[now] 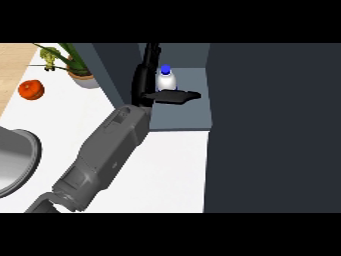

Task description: Pick up the bottled water, place it into the cabinet and close the cabinet

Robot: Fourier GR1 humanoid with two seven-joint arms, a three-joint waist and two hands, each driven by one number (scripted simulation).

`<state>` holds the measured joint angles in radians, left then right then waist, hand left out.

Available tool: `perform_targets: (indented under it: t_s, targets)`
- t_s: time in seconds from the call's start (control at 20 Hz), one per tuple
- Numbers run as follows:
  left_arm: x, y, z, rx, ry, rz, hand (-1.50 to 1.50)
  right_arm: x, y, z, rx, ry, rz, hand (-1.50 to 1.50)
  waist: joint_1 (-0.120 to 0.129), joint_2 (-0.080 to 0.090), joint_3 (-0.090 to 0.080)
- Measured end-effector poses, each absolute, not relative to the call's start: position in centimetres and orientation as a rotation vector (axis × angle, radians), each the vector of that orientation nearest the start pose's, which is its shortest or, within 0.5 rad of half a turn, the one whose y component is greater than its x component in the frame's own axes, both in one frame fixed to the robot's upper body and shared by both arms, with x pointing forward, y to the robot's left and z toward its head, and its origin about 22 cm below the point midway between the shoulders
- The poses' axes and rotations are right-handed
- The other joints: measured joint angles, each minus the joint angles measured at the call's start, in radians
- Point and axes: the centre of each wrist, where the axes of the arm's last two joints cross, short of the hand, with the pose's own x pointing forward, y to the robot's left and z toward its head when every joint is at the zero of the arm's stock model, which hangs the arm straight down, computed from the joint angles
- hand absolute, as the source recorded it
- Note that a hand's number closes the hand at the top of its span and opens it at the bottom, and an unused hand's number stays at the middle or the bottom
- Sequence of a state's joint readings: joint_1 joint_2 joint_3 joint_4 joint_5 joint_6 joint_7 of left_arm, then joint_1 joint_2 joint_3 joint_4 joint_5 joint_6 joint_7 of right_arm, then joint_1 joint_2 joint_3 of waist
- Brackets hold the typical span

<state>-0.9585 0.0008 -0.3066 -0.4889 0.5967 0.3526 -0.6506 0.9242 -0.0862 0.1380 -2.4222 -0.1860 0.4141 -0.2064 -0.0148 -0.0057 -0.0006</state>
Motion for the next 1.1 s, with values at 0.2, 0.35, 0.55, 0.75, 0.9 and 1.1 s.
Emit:
perform_targets:
  t_s: [0.2,0.35,0.55,0.75,0.9,1.1]
  targets:
    - [38.3,7.4,1.8,-0.250,-1.883,0.038,-1.50,4.2,-24.8,9.3,0.262,-1.792,0.075,-1.50,0.010,-0.004,0.000]
    - [36.6,7.0,1.5,-0.343,-1.881,0.043,-1.50,3.8,-24.8,9.3,0.258,-1.790,0.066,-1.50,0.013,-0.005,0.000]
    - [33.8,6.4,1.3,-0.433,-1.893,0.042,-1.50,3.6,-25.0,9.3,0.240,-1.789,0.079,-1.50,0.019,-0.005,0.000]
    - [31.4,7.1,1.5,-0.503,-1.889,0.039,-1.50,3.8,-25.1,9.3,0.242,-1.791,0.106,-1.50,0.021,-0.003,0.000]
    - [29.3,7.8,1.4,-0.527,-1.882,0.039,1.50,3.5,-25.3,9.7,0.268,-1.783,0.165,-1.50,0.021,-0.004,0.000]
    - [27.2,10.1,1.1,-0.543,-1.857,0.028,1.50,3.5,-25.1,10.1,0.333,-1.758,0.298,1.50,0.023,-0.004,0.000]
